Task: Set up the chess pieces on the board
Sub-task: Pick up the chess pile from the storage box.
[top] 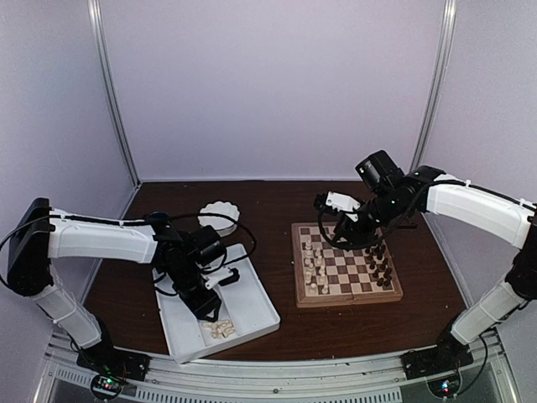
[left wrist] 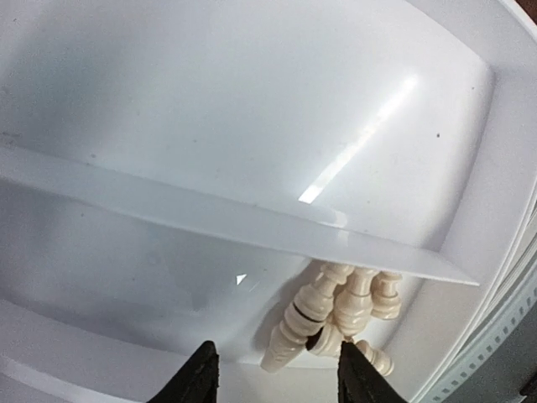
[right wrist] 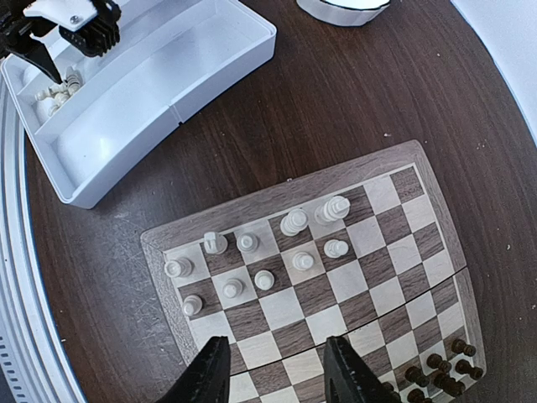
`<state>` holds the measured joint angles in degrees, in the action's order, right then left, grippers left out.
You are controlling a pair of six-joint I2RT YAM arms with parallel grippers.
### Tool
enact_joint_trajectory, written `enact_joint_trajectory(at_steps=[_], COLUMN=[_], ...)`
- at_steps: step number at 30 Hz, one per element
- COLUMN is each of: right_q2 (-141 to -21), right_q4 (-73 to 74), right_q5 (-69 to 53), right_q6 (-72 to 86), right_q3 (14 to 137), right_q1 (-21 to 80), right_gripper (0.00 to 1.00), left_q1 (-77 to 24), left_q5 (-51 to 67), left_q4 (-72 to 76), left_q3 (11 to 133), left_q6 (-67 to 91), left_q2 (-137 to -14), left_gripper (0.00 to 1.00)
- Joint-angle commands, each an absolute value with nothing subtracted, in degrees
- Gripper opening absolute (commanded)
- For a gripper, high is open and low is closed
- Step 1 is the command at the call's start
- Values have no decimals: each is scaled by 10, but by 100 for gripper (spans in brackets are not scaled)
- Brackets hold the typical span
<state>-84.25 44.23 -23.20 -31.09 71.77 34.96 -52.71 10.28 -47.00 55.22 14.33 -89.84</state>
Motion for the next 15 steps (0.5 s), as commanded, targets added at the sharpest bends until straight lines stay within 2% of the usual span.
enact_joint_trajectory(at_steps=[1,10,15], right_q2=[-827,-832,-836], right_q4=[430,430,431], right_q5=[-246,-257,-263], right_q6=[-307,-307,-307], right_q3=[708,708,709], right_q1=[341,338,338], right_gripper=[42,42,43], left_q1=[-544,-572,-582], left_q5=[101,73,55], left_q4=[-414,-397,-361], left_q3=[542,537,540], left_q6=[112,91,90], left_q2=[-911,-952,-971], left_gripper=[49,48,42])
